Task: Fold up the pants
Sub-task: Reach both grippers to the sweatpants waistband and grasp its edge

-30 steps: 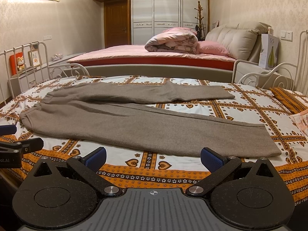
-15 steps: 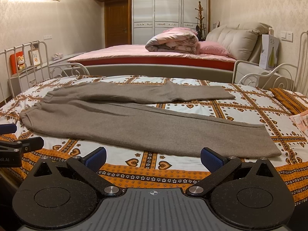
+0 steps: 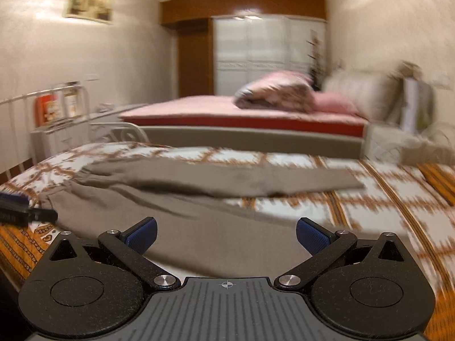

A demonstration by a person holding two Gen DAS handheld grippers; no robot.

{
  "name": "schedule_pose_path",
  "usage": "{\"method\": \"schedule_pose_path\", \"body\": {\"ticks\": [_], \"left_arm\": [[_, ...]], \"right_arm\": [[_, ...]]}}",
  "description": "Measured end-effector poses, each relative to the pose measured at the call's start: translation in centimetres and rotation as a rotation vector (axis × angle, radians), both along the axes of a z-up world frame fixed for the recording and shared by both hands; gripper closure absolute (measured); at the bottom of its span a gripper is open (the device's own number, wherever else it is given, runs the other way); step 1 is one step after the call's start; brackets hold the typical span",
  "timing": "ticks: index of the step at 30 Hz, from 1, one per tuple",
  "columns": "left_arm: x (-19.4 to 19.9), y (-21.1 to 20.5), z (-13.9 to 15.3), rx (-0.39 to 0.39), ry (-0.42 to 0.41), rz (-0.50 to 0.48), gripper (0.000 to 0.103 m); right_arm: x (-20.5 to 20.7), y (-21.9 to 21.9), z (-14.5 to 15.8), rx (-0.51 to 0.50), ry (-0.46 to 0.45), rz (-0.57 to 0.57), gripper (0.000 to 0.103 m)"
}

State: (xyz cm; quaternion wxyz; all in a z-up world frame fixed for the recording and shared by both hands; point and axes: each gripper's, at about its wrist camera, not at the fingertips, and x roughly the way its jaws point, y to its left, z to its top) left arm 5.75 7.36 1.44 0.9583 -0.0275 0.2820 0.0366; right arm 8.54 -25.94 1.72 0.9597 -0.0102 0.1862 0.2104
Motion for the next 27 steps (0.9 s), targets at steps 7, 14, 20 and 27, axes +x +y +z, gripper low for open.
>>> {"method": "schedule_pose_path", "body": {"ticks": [7,14,20,27], "left_arm": [[7.5,7.6,0.8,0.006,0.067,0.003,0.006],[18.1,17.5,-0.2,0.099,0.079,0.056,0.019],[27.0,24.6,-4.0,0.044,0.172,0.094,0.026],[32.7,28.0,-7.9,0.069,0.260,0.027,0.032]], "right_arm": [[9.4,2.1,1.3,-0.033,0.077,0.076,0.000],[22.7,7.2,1.3,-0.128,0.102,0.132,0.000],[34.4,14.0,-1.4,-0.173,0.183,0.239,0.028],[43.5,20.4,-6.3,-0.236,0.221,0.348,0.028]]}}
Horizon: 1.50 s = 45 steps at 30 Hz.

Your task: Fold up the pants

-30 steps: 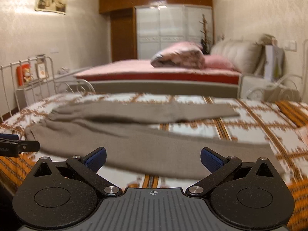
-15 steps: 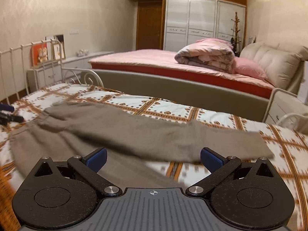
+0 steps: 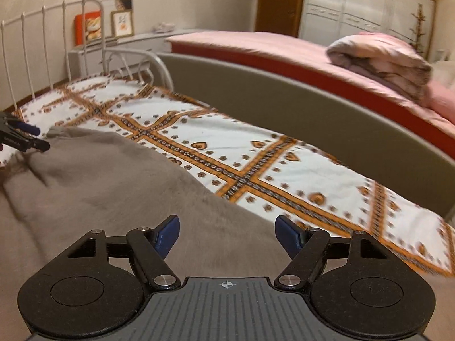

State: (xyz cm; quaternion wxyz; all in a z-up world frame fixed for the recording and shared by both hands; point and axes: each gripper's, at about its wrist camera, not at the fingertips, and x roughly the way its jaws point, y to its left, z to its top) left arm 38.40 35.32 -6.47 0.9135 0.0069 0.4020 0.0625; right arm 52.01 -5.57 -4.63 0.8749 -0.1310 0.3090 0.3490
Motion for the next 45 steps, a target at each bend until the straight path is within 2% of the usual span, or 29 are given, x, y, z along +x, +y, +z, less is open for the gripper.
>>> {"method": "schedule_pose_path", "body": {"ticks": [3,6,10,13,14,15,16,17,18,20,23,26,31,35,38,40,42,44,45], "left_arm": [[1.7,0.9,-0.9,-0.055,0.004,-0.029,0.033],[3.0,1.4,-1.4,-0.108,0.000,-0.058,0.033],[4.1,2.4,-1.8,-0.165,-0.002,-0.073,0.034],[4.3,2.2,-1.9,-0.168,-0.015,-0.086,0.043],[4.1,2.2,-1.8,-0.172,-0.024,-0.096,0.053],[4.1,2.2,-1.7,-0.176,-0.032,-0.104,0.058],[4.0,2.1,-1.6,-0.175,-0.038,-0.108,0.060],[3.9,2.0,-1.6,-0.174,-0.045,-0.114,0.067],[3.8,1.9,-1.5,-0.178,-0.052,-0.126,0.076],[3.6,1.6,-1.4,-0.166,-0.071,-0.124,0.076],[2.4,1.8,-0.7,-0.173,-0.138,-0.121,0.078],[0.1,2.6,0.9,-0.225,-0.240,-0.144,0.078],[-5.8,2.8,3.8,-0.277,-0.411,-0.178,0.078],[-10.6,1.4,5.0,-0.266,-0.464,-0.226,0.077],[-14.2,0.0,4.6,-0.250,-0.445,-0.233,0.073],[-16.5,-0.5,3.3,-0.280,-0.415,-0.195,0.065],[-18.6,-1.1,1.7,-0.276,-0.369,-0.116,0.038],[-20.0,-1.4,0.6,-0.280,-0.303,-0.033,0.032],[-20.7,-1.5,0.3,-0.282,-0.284,0.007,0.032]], "right_arm": [[1.9,1.8,-1.5,-0.025,0.008,0.047,0.028],[3.9,2.9,-2.7,-0.059,0.018,0.066,0.033],[6.5,3.8,-3.7,-0.095,0.089,0.125,0.034],[7.3,3.4,-4.2,-0.071,0.144,0.127,0.036],[7.3,3.4,-4.1,-0.065,0.150,0.141,0.046],[7.1,3.3,-4.0,-0.056,0.158,0.151,0.051],[6.9,3.3,-3.9,-0.050,0.163,0.161,0.064],[6.7,3.3,-3.8,-0.051,0.156,0.164,0.083],[6.4,3.3,-3.8,-0.050,0.153,0.160,0.090],[6.1,3.2,-3.5,-0.036,0.156,0.141,0.096],[4.8,2.7,-2.3,-0.026,0.115,0.126,0.098],[2.5,1.6,0.1,0.007,0.051,0.135,0.098],[-4.2,-0.8,4.2,0.015,-0.072,0.185,0.098],[-11.3,-2.8,5.5,-0.001,-0.155,0.216,0.098],[-17.4,-3.7,4.6,-0.049,-0.201,0.252,0.098],[-21.2,-4.1,2.8,-0.084,-0.214,0.265,0.098],[-24.3,-4.3,0.3,-0.128,-0.203,0.280,0.097],[-26.9,-4.9,-2.0,-0.163,-0.184,0.247,0.097],[-27.9,-5.8,-2.5,-0.152,-0.181,0.223,0.097]]}}
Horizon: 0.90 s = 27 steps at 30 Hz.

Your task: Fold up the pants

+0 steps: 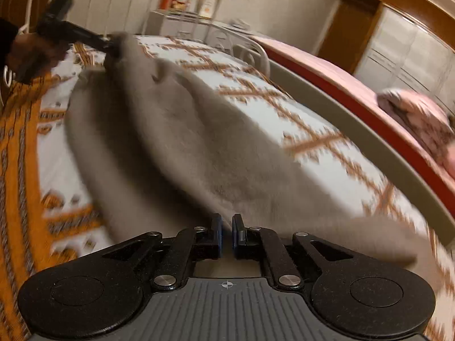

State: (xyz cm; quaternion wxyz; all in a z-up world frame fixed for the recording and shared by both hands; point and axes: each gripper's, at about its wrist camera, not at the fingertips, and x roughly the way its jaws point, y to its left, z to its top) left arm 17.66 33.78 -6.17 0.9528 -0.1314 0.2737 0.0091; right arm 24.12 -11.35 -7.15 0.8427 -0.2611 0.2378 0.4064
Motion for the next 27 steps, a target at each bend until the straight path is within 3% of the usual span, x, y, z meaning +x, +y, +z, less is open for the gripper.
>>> {"method": "schedule_pose_path", "body": {"ticks": [3,6,7,8,10,13,17,18,25,27], "left_arm": [[-1.7,-0.5,0.1,-0.023,0.074,0.084,0.034],[-3.4,-0.1,1.4,-0.116,0.094,0.142,0.034],[-3.8,-0.3,2.0,-0.145,0.085,0.154,0.034],[-4.3,-0.2,2.6,-0.167,0.078,0.168,0.034],[-4.8,-0.4,3.3,-0.243,0.070,0.183,0.034],[-5.3,-0.7,3.8,-0.353,0.035,0.190,0.035],[-4.8,-0.9,2.3,-0.474,0.067,0.206,0.045],[-4.5,-1.0,2.0,-0.476,0.071,0.209,0.050],[-2.9,-0.5,1.0,-0.500,0.082,0.208,0.050],[-2.2,-0.4,0.7,-0.503,0.088,0.215,0.058]], "right_arm": [[-1.9,-2.2,0.0,0.064,0.014,-0.088,0.097],[-2.3,-3.9,0.9,0.146,0.047,-0.187,0.092],[-2.4,-4.4,1.4,0.178,0.058,-0.215,0.082],[-2.3,-4.8,1.9,0.210,0.059,-0.245,0.061],[-2.2,-5.3,2.7,0.268,0.057,-0.284,0.043],[-1.4,-5.6,3.9,0.344,0.117,-0.319,0.043],[0.6,-6.1,4.0,0.439,0.237,-0.415,0.044],[1.6,-6.2,3.9,0.471,0.282,-0.447,0.044],[6.6,-6.7,1.3,0.626,0.583,-0.619,0.044],[8.6,-6.2,0.3,0.625,0.666,-0.665,0.044]]}}
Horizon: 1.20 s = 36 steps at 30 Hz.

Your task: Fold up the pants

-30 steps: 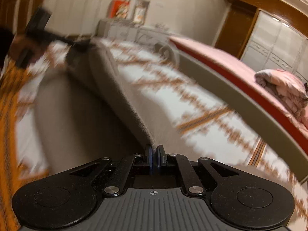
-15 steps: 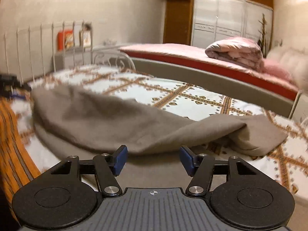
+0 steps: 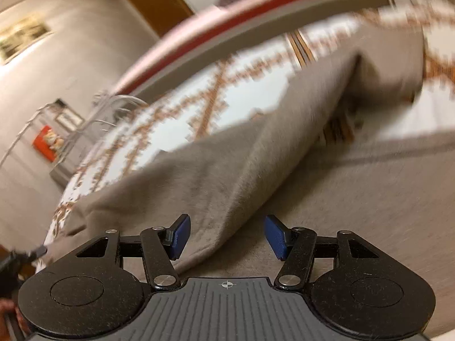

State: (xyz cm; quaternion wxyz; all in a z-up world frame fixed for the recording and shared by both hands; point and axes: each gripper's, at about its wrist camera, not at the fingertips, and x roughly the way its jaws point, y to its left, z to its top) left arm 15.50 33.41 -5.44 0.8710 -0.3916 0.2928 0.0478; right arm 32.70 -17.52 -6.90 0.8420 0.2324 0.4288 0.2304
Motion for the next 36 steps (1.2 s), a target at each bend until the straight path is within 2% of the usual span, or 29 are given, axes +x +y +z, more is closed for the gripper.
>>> {"method": "schedule_pose_path", "body": {"ticks": [1,2,3,4,6,10,11,12,14,15,16,17,19,22,24,27,28,29,30,31,32,34,35,36], "left_arm": [[0.5,0.2,-0.2,-0.003,0.010,0.008,0.063],[0.8,0.4,-0.5,-0.006,0.023,0.017,0.076],[1.2,0.7,-0.8,-0.007,0.032,0.015,0.077],[1.5,0.9,-0.9,-0.007,0.024,0.011,0.080],[2.0,1.6,-0.6,-0.014,-0.016,-0.007,0.083],[0.9,3.1,2.1,0.012,-0.179,-0.032,0.083],[0.4,3.5,2.3,0.030,-0.192,-0.035,0.083],[0.0,3.8,2.1,0.072,-0.172,-0.032,0.083],[0.2,4.1,-0.3,0.096,-0.047,-0.038,0.083],[0.8,4.0,-2.4,0.106,0.067,-0.059,0.085],[0.6,3.7,-3.4,0.120,0.068,-0.065,0.085],[0.0,3.5,-3.5,0.121,0.027,-0.048,0.085],[-0.1,3.3,-3.2,0.114,0.023,-0.035,0.085],[0.4,2.9,-2.6,0.153,0.028,-0.047,0.085],[0.7,2.9,-1.2,0.184,-0.009,-0.046,0.085],[1.1,2.7,0.8,0.225,-0.109,-0.053,0.085],[1.4,2.5,0.9,0.252,-0.097,-0.054,0.085],[2.1,2.4,0.3,0.272,-0.039,-0.055,0.085],[2.8,2.2,-0.8,0.293,0.060,-0.061,0.085],[3.0,2.1,-1.9,0.309,0.115,-0.073,0.084],[2.6,1.8,-2.3,0.317,0.101,-0.070,0.082],[1.8,1.7,-1.9,0.306,0.080,-0.052,0.080],[1.6,1.7,-1.6,0.302,0.081,-0.048,0.077],[1.2,1.5,-1.1,0.311,0.087,-0.040,0.075]], "right_arm": [[0.7,0.1,-0.5,0.018,0.023,-0.009,0.054],[1.3,0.2,-1.0,0.038,0.045,-0.011,0.088],[1.8,0.1,-1.5,0.048,0.073,-0.017,0.095],[2.1,-0.1,-1.6,0.062,0.080,-0.019,0.095],[1.6,-0.5,-0.8,0.068,0.029,-0.002,0.095],[-2.2,-1.5,3.8,0.095,-0.177,0.076,0.096],[-3.2,-1.5,4.4,0.095,-0.215,0.097,0.097],[-4.5,-1.5,4.6,0.077,-0.249,0.119,0.097],[-5.5,-1.0,2.7,0.009,-0.224,0.164,0.096],[-5.4,-0.4,0.8,-0.035,-0.168,0.179,0.096],[-5.1,0.2,-1.2,-0.075,-0.098,0.192,0.096],[-5.2,0.2,-2.4,-0.075,-0.072,0.189,0.097],[-6.0,-0.8,-2.5,-0.029,-0.101,0.159,0.096],[-6.6,-1.4,-2.4,-0.042,-0.106,0.162,0.096],[-6.9,-1.9,-1.3,-0.024,-0.147,0.162,0.096],[-7.4,-1.8,0.9,0.003,-0.221,0.138,0.096],[-7.7,-2.0,1.1,0.004,-0.236,0.135,0.096],[-7.8,-1.9,0.7,-0.006,-0.224,0.136,0.096],[-7.8,-1.3,-0.3,-0.029,-0.190,0.138,0.096],[-7.6,-0.5,-1.7,-0.072,-0.129,0.156,0.096],[-7.7,-0.3,-2.8,-0.100,-0.090,0.168,0.097],[-8.5,-1.6,-2.6,-0.053,-0.105,0.153,0.094],[-8.6,-2.1,-2.4,-0.045,-0.084,0.148,0.083],[-8.8,-2.5,-2.0,-0.051,-0.083,0.136,0.078]]}}
